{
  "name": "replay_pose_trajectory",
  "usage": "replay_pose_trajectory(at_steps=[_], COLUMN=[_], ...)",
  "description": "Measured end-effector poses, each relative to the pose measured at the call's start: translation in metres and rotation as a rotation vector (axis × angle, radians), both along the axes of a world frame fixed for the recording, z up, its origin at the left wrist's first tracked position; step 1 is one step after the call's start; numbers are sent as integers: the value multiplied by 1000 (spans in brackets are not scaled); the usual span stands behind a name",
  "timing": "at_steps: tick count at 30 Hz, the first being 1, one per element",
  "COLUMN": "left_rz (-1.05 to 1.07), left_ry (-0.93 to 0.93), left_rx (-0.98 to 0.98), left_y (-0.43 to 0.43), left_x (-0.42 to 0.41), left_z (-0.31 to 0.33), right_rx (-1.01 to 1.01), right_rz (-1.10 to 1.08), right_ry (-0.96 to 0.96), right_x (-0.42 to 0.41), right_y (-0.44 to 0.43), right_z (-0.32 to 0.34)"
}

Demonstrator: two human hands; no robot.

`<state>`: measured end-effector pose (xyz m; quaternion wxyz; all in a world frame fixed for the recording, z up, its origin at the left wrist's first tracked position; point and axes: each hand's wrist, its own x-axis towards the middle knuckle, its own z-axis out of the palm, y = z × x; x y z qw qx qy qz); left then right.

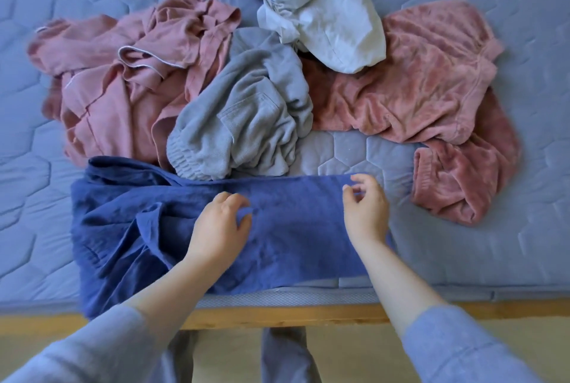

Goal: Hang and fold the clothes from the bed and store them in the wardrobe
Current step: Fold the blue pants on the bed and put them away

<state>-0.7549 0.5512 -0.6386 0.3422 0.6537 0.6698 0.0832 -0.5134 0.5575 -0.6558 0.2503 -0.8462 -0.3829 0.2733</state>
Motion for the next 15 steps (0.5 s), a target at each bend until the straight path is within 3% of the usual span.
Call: replay_pose_trajectory(at_steps=[6,10,15], left_rz=[162,331,517], left_ry=[125,183,-20], left_rx=[82,-39,-246], left_y=[-20,-39,-41], left_x=[-82,-127,-144], left_z=[24,20,10], right_rx=[-79,-125,-223], right_rz=[218,278,377], right_ry=[188,279,384], right_x=[-97,-152,-201], right_y=[-46,-61,-71], right_z=[27,32,28])
